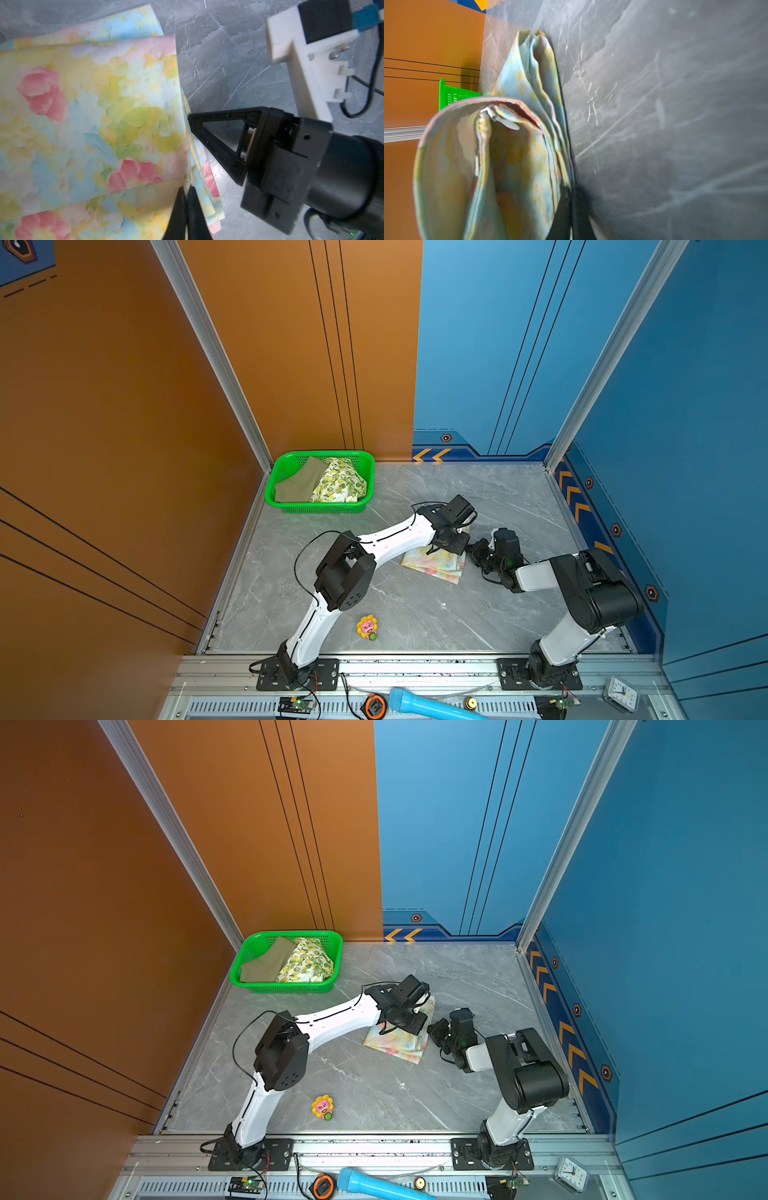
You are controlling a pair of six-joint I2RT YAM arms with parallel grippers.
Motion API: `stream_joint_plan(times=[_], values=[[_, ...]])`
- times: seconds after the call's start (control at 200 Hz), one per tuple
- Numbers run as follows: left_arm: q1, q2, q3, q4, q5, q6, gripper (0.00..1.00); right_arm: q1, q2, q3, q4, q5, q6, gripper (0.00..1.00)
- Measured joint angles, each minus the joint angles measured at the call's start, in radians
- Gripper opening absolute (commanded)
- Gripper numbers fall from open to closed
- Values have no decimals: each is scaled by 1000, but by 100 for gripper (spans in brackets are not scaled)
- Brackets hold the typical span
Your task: Fold and stack the skirts
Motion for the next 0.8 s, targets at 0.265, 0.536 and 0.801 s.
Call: stream_joint_plan(times=[0.265,0.536,0.801], values=[[0,23,0,26,43,-34,0,0,14,-17,53,-1,15,9],[10,56,-60,130,102,-82,0,0,22,-35,113,-5,37,22],[26,62,-153,271,153,-119,0,-7,2,-47,130,-5,41,38]])
